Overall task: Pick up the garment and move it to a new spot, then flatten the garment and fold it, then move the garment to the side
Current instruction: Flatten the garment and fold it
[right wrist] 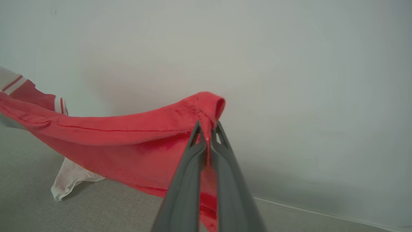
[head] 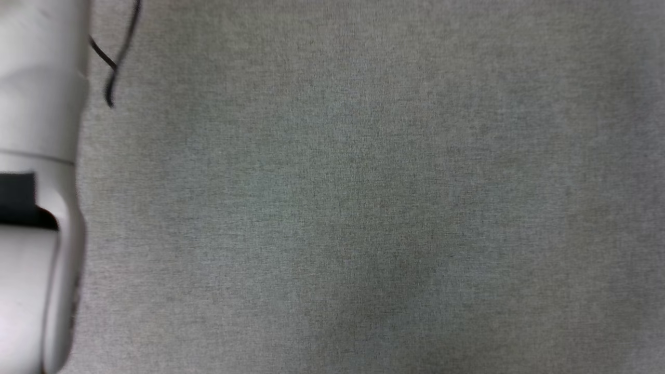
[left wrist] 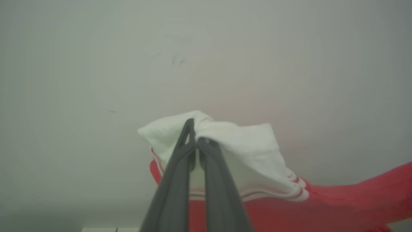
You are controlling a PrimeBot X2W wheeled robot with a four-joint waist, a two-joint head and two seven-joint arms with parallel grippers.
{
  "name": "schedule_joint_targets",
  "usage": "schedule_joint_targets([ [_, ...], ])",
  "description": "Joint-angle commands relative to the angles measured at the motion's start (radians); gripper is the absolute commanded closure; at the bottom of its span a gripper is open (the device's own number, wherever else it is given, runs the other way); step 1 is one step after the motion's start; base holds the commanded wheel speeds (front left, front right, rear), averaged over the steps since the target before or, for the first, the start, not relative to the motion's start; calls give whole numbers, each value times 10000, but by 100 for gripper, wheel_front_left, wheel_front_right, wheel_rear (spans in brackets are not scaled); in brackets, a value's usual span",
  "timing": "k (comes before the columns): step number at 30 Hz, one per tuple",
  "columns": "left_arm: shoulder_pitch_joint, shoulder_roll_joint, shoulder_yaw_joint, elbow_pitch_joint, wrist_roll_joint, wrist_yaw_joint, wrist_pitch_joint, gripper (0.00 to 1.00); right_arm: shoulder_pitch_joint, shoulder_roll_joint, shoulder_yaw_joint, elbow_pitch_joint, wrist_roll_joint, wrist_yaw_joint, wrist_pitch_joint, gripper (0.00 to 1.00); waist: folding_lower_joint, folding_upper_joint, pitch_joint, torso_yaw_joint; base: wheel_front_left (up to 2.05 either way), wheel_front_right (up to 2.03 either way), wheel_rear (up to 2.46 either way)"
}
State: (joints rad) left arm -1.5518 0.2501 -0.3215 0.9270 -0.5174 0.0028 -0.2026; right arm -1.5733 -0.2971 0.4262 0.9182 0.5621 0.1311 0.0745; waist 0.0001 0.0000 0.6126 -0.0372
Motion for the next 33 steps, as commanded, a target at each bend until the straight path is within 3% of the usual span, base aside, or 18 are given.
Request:
schedule_joint_targets([
  [1,474,-87,11,121,-95,-111,-125,100,465,-22,163,129,146,-7,-164,100,-1,0,-403,63,0,0,0],
  [9,3737,-288,92,292,-626,-686,-523,100,3502,-130,1173,100,1072,-7,-854,100,-1,0,-2376,155,0,0,0],
  [18,7922,-160,317,-857,-899,-522,-625,100,6986,-432,1764,-553,1718,-7,-1379,100,-1,0,-4453,111,0,0,0],
  [27,12538,342,343,-4043,-1071,484,-76,100,10167,-931,1476,-1854,1851,-9,-1372,100,-1,0,-6056,46,0,0,0],
  [33,15425,971,452,-7398,-983,1952,1005,100,12248,-1113,551,-3218,1596,-12,-972,100,-1,0,-6447,25,0,0,0],
])
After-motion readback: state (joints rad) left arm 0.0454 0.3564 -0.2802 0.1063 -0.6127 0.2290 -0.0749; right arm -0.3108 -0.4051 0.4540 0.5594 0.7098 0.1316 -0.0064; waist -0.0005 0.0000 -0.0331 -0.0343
